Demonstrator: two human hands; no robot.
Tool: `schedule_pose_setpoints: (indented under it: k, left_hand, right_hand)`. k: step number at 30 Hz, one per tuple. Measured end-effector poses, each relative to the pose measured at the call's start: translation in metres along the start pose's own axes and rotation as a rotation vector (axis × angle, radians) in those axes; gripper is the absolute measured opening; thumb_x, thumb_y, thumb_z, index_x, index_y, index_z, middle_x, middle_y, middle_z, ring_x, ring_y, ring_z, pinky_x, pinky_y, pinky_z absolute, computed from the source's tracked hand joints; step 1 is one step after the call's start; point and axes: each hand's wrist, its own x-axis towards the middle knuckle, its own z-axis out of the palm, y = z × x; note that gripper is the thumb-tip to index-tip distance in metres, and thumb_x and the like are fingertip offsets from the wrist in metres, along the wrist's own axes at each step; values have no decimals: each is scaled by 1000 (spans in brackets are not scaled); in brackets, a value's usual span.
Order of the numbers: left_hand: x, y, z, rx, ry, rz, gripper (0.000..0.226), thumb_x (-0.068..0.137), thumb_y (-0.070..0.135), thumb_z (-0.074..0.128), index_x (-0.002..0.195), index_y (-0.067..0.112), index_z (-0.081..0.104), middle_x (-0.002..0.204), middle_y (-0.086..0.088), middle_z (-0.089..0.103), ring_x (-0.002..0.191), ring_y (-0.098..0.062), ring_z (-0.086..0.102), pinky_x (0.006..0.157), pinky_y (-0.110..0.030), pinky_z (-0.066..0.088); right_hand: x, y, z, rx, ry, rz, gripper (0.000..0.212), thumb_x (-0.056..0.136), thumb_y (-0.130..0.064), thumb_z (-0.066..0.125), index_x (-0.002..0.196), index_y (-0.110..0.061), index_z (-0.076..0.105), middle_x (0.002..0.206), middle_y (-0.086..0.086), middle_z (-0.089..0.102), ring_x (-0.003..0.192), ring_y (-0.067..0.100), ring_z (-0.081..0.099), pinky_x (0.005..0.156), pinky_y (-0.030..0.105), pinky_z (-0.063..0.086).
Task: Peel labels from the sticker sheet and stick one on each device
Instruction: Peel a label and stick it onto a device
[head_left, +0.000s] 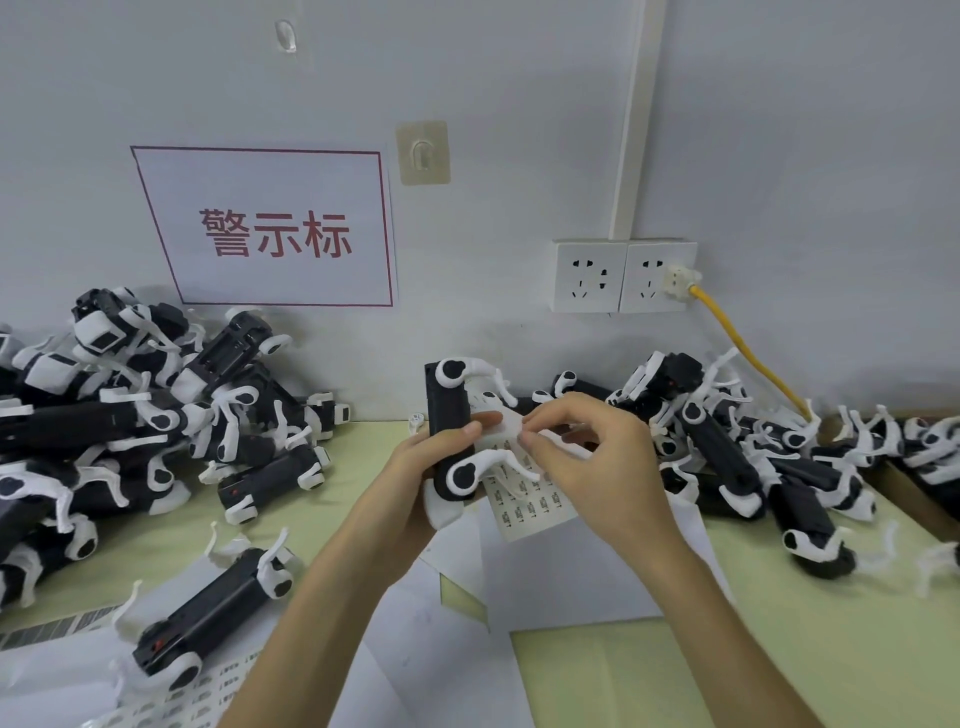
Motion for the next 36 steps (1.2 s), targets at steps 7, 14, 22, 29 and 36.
schedule_pose_setpoints:
  k: [7,14,22,29,36]
  left_hand:
    - [10,-11,-17,178,231,-123,38,72,28,87,104,10,79,104,-11,76,88,-19,72,76,-27,56]
    - [6,-7,-6,180,149,91,29,79,24,80,107,16,78,112,-8,76,107,-20,71,89,-32,55]
    - [-10,5,15,-310,-101,106,45,91,18,58,132,-2,62,131,-21,67,108,-30,73,79,-32,61]
    - [-12,12,9,-382,-43,121,58,93,24,51,145,0,48,138,-22,62,128,-34,62,104,-42,52]
    - [-10,14,10,-404,4,182,56,87,29,63,137,4,61,142,-22,60,133,-33,57,108,-44,48]
  right_hand:
    - [7,-6,-11,328,-7,126,17,93,-8,69,90,-22,76,89,-6,76,88,13,70,80,25,52]
    - [7,-9,-9,461,-61,245,26,96,-6,63,109,-24,78,109,-11,76,96,3,67,76,17,52]
    - [4,-13,-3,519,-108,315,26,98,-10,59,114,-21,77,110,-4,76,110,19,66,87,29,48]
    - [4,-13,-4,501,-143,305,32,98,-9,58,117,-27,76,117,-12,74,107,6,66,84,26,48]
    - [2,-13,-1,457,-187,240,35,91,-19,64,120,-35,74,117,-14,73,94,3,66,75,19,52]
